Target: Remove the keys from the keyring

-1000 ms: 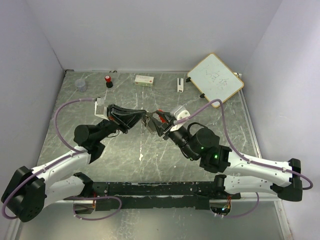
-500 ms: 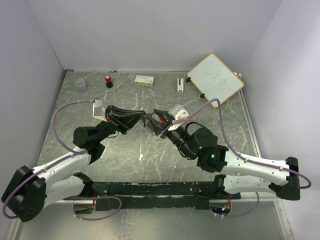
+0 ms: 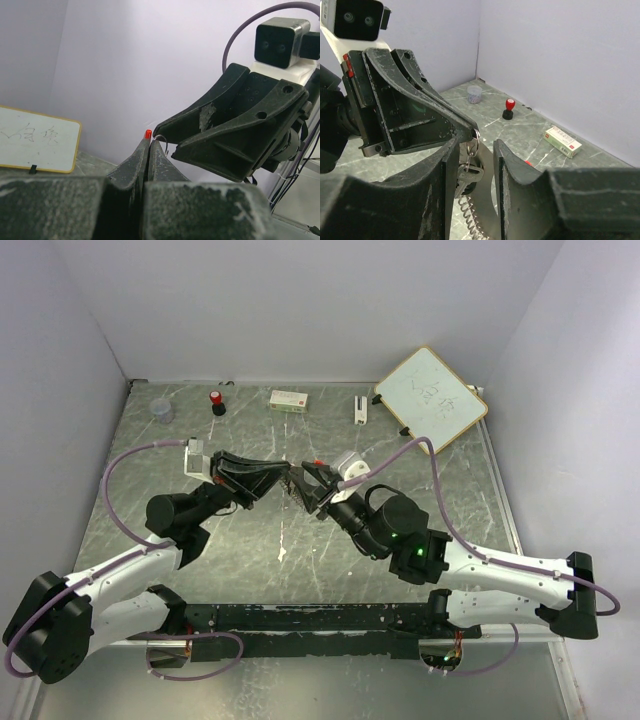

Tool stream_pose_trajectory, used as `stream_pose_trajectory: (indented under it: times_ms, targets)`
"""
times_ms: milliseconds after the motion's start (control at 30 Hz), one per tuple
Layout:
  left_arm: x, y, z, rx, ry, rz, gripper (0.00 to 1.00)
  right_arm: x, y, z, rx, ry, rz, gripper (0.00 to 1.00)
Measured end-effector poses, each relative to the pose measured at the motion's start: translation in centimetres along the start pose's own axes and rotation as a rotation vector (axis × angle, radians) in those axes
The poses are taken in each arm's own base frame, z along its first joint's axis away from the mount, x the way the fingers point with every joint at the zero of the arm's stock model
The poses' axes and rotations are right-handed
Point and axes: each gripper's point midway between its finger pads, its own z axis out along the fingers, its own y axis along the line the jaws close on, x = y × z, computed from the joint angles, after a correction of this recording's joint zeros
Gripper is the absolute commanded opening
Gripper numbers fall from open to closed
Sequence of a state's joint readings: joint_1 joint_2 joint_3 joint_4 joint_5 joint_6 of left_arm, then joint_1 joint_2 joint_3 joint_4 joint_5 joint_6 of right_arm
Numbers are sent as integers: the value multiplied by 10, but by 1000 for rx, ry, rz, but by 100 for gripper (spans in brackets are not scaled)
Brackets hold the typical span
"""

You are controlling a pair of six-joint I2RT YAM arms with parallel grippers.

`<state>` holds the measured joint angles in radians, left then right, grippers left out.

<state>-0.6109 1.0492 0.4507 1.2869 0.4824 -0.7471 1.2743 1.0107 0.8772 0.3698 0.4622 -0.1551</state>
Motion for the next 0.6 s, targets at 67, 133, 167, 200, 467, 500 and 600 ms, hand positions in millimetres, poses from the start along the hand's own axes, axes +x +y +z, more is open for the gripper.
stream_pose_trajectory:
  times_ms: [67, 133, 167, 200, 467, 500, 600]
  targets:
    - [-1, -1, 0, 2, -3, 0, 7, 2, 0, 0, -1, 3, 0, 32]
    - [-1, -1, 0, 3, -4, 1, 7, 3, 1, 0, -2, 6, 0, 32]
    - [-1, -1, 0, 3, -5, 1, 7, 3, 1, 0, -3, 7, 0, 32]
    - [-2, -1, 0, 4, -5, 1, 7, 4, 2, 0, -4, 7, 0, 31]
    - [-2, -2, 0, 5, -7, -5, 7, 10, 4, 3, -3, 14, -6, 20]
    - [-2, -2, 0, 5, -7, -5, 7, 11, 4, 3, -3, 13, -7, 17]
    - [-3, -2, 0, 6, -10, -7, 7, 13, 5, 5, -3, 13, -13, 2]
